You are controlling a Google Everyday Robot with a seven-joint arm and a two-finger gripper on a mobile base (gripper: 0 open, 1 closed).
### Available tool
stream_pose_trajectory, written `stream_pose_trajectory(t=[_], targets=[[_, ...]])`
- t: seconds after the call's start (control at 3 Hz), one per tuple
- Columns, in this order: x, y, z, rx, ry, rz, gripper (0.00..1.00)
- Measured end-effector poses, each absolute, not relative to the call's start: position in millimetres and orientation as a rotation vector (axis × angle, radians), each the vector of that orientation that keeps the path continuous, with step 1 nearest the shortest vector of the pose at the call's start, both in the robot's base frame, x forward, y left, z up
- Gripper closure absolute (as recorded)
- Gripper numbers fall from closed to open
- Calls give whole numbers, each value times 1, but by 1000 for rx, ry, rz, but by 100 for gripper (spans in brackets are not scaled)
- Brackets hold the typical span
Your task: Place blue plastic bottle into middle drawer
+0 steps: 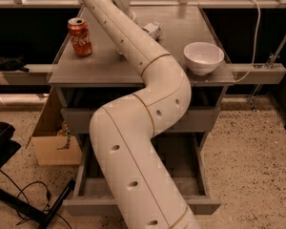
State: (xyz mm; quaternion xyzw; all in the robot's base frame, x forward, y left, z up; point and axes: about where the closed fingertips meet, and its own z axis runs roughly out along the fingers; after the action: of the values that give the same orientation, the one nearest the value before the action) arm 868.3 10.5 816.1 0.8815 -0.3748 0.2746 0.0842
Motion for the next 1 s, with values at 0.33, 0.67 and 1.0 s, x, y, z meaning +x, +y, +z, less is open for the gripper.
stream_pose_trajectory(t=[0.33,0.67,1.0], targets=[[868,10,824,2630,-1118,819,65],[865,10,826,2630,-1119,820,88],[873,11,832,2661,-1126,862,100]])
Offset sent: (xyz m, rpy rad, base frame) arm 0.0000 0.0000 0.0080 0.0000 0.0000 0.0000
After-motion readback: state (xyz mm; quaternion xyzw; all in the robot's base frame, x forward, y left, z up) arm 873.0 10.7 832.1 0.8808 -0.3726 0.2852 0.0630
